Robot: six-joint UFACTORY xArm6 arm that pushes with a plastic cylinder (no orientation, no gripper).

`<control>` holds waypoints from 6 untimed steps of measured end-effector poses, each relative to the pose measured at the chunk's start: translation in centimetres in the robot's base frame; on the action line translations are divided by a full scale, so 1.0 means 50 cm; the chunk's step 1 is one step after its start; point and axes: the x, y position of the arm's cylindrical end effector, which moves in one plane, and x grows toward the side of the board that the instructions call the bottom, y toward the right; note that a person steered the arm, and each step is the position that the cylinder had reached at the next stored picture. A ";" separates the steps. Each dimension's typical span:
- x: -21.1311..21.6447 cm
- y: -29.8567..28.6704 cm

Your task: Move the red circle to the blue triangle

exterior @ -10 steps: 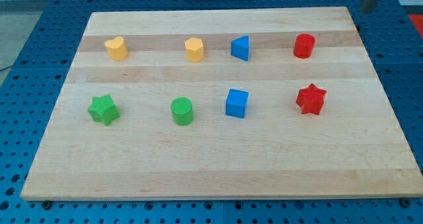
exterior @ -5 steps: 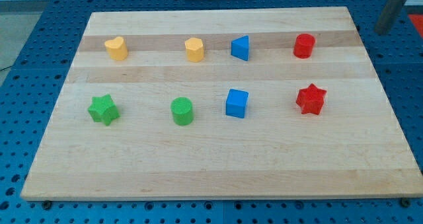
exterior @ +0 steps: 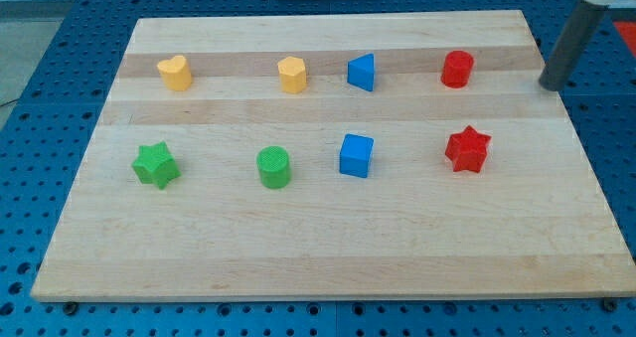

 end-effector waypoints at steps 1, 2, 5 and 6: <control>0.008 -0.119; -0.014 -0.221; -0.007 -0.223; -0.077 -0.240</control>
